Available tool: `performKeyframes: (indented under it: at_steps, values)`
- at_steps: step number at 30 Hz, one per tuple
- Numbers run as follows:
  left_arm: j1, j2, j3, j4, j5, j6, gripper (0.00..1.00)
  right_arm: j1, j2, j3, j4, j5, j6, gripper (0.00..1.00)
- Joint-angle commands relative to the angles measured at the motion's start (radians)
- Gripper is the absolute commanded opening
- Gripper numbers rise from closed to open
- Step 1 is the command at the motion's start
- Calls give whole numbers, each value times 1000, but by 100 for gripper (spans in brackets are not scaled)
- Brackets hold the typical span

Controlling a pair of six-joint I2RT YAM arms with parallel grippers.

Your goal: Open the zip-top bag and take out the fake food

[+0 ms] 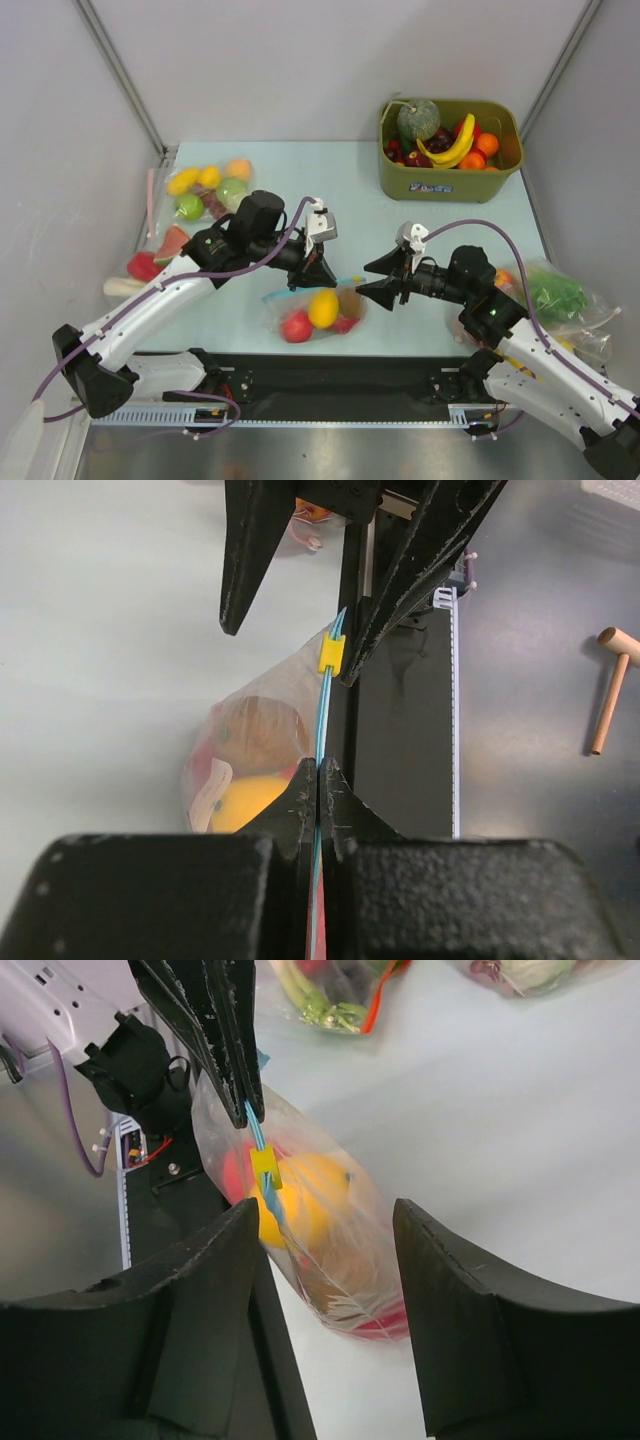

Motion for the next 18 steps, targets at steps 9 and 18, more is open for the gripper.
performKeyframes:
  at_steps: [9, 18]
  values:
    - [6, 2, -2, 51, 102, 31, 0, 3, 45, 23, 86, -65, 26, 52]
    - [6, -4, -19, 111, 36, -8, 34, 5, 55, 23, 94, -65, 41, 0]
